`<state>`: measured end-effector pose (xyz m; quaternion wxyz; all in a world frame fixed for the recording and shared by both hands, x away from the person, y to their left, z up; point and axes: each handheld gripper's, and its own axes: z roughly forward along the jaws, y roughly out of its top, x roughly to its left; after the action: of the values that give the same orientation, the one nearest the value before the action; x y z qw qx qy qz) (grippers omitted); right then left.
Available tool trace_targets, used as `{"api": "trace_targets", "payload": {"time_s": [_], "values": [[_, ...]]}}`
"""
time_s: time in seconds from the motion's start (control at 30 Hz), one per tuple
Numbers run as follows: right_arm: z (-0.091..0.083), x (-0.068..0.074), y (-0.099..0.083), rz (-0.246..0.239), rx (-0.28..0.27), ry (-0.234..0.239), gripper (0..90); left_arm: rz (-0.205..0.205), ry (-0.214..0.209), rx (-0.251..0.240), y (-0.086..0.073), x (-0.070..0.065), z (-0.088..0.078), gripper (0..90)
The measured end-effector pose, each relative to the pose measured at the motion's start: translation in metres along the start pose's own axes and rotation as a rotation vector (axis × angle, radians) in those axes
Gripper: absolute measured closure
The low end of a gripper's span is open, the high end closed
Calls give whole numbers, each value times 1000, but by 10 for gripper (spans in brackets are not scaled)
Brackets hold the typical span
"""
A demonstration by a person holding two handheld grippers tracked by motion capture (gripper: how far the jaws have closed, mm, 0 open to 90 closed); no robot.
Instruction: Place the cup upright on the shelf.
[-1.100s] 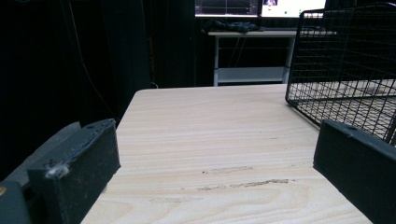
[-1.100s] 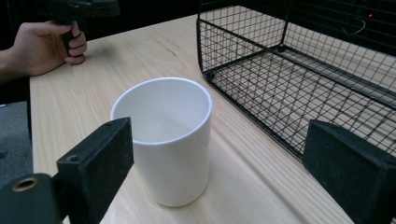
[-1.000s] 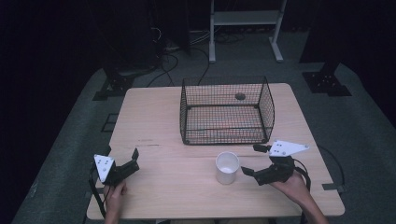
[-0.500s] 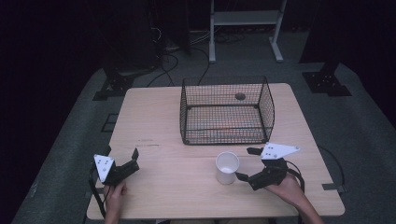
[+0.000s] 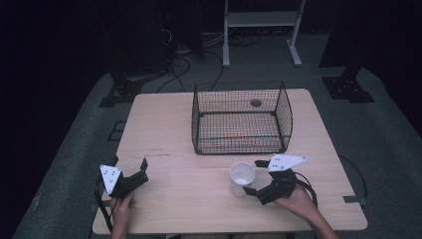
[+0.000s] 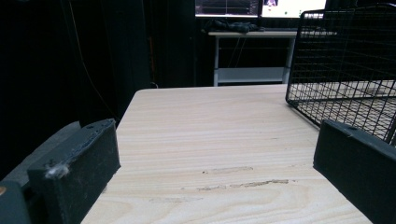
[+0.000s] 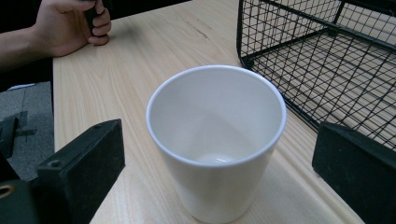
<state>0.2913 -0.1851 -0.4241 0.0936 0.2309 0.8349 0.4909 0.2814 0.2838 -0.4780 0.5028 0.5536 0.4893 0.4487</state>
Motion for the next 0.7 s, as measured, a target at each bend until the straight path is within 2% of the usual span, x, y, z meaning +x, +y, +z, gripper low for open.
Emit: {"api": "trace_targets", "payload": {"time_s": [0.4, 0.7], "values": [[17, 1, -1, 0, 26, 17, 19, -1, 0, 0, 0, 0, 0, 0], [27, 1, 0, -9, 42, 13, 28, -2, 0, -1, 0, 0, 0, 0]]}}
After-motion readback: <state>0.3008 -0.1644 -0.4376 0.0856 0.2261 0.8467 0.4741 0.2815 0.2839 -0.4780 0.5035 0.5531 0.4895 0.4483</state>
